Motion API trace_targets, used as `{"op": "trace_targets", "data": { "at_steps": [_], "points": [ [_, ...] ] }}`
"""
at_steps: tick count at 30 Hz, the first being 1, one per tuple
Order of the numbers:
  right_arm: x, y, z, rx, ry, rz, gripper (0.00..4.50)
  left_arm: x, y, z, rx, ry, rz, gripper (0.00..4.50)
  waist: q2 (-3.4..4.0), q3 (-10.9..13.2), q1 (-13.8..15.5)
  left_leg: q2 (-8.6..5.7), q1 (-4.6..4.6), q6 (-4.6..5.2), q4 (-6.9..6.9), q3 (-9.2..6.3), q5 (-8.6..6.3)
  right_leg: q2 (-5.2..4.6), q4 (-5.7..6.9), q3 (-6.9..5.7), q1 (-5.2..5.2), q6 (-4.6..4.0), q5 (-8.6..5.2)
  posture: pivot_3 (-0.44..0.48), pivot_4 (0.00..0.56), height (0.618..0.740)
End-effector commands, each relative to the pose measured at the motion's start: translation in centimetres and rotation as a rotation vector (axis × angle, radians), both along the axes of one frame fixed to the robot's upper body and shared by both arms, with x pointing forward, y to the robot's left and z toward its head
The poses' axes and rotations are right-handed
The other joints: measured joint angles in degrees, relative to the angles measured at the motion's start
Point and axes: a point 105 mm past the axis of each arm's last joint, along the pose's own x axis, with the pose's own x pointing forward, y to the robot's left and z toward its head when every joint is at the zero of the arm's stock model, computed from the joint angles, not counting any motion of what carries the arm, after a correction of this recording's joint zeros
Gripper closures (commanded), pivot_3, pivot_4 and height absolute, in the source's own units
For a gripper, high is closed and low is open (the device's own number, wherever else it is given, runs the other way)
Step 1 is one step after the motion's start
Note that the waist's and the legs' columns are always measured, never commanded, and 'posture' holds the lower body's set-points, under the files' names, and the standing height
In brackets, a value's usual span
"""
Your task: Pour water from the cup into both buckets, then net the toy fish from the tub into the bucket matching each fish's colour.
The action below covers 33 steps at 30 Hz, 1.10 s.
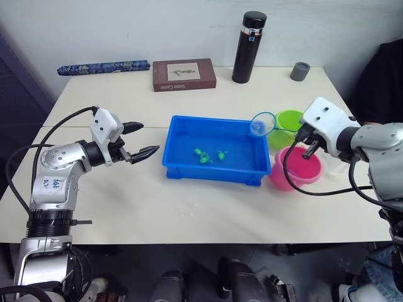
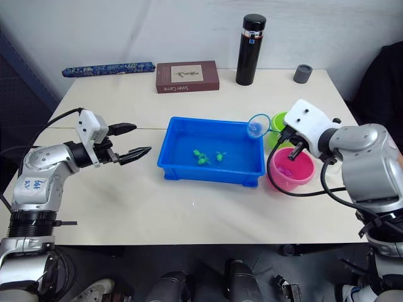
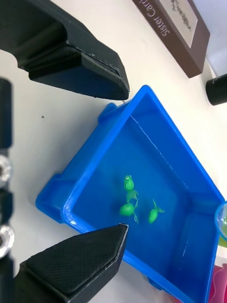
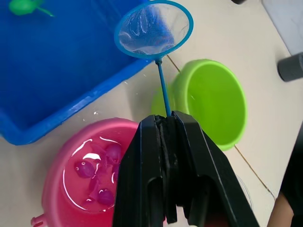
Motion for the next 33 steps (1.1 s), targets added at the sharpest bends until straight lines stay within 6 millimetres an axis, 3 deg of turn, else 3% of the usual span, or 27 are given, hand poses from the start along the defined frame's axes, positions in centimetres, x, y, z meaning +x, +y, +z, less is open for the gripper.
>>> {"op": "trace_targets", "data": {
  "at_steps": [1,6,21,27,33],
  "points": [
    [-1.0,1.3,0.0,-0.023,-0.003,0.083,4.50,-0.7,0.3,1.3,0.018,-0.055,0.001,0.02,0.00,0.0,0.0,0.00,0.00,0.00,0.00,0.00,0.00,0.00,0.00,0.00,0.00,0.00,0.00,0.000,0.150,0.740],
    [-1.7,2.1,-1.3,-0.073,0.051,0.129,4.50,-1.1,0.7,1.1,0.021,-0.040,0.005,0.02,0.00,0.0,0.0,0.00,0.00,0.00,0.00,-0.01,0.00,0.00,-0.02,0.00,0.01,0.00,0.00,0.000,0.150,0.740],
    [-1.5,4.0,-2.5,-0.191,0.135,0.166,4.50,-1.8,0.6,1.2,0.019,-0.041,0.017,0.02,0.00,0.0,-0.1,0.02,-0.01,0.01,-0.02,-0.02,-0.01,-0.02,-0.20,0.01,-0.02,-0.01,-0.01,0.000,0.150,0.740],
    [-1.3,5.7,-3.4,-0.162,0.179,0.184,4.50,-2.0,0.4,1.3,0.013,-0.044,0.019,0.02,0.00,0.0,-0.1,0.02,-0.01,0.01,-0.02,-0.02,-0.01,-0.02,-0.22,0.00,-0.02,-0.01,-0.01,0.000,0.150,0.740],
    [-1.2,7.6,-5.2,-0.028,0.248,0.177,4.50,-2.2,0.4,1.2,0.015,-0.041,0.022,0.02,0.00,0.0,-0.2,0.01,-0.02,0.01,-0.03,-0.03,-0.01,-0.02,-0.17,-0.01,-0.01,-0.01,-0.01,0.000,0.150,0.740]
  ]
}}
